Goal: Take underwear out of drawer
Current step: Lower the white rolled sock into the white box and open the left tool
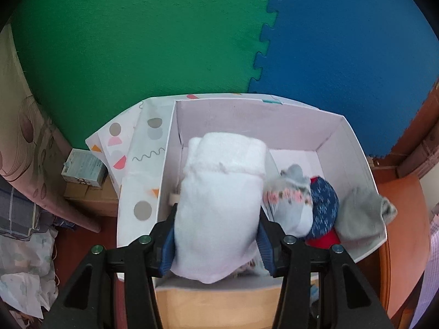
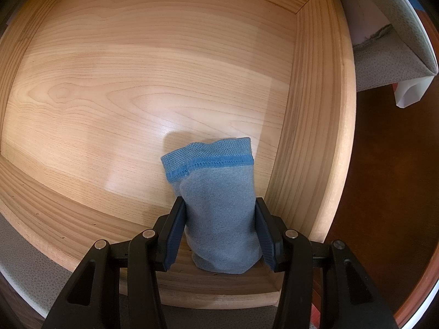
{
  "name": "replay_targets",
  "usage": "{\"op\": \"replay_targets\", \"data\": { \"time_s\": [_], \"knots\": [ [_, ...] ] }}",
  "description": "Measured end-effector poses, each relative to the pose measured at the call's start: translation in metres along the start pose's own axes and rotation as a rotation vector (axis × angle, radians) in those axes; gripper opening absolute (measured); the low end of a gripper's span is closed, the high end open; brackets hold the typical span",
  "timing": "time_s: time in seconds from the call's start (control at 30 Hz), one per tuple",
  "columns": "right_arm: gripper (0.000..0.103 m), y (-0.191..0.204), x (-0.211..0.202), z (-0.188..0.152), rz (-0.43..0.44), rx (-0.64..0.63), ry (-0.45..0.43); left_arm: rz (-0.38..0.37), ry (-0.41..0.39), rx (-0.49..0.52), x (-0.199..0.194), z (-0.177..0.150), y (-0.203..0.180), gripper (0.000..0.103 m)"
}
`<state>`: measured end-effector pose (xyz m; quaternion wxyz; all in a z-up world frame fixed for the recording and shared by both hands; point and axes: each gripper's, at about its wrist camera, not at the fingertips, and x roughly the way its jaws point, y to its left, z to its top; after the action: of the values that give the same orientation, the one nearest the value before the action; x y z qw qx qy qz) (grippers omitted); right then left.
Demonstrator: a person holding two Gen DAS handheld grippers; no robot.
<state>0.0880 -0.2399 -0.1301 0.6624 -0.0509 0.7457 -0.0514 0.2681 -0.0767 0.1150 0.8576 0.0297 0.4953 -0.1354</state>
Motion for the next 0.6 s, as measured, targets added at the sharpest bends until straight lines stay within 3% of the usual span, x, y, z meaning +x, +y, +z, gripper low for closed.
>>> {"op": "replay_targets", "data": {
  "time_s": [0.6],
  "knots": [
    [0.047,-0.001,0.0,-0.001,0.003,-0.014,-0.013,-0.004,0.023,-0.039,0.013,0.014,-0.001,0.054]
  ]
}}
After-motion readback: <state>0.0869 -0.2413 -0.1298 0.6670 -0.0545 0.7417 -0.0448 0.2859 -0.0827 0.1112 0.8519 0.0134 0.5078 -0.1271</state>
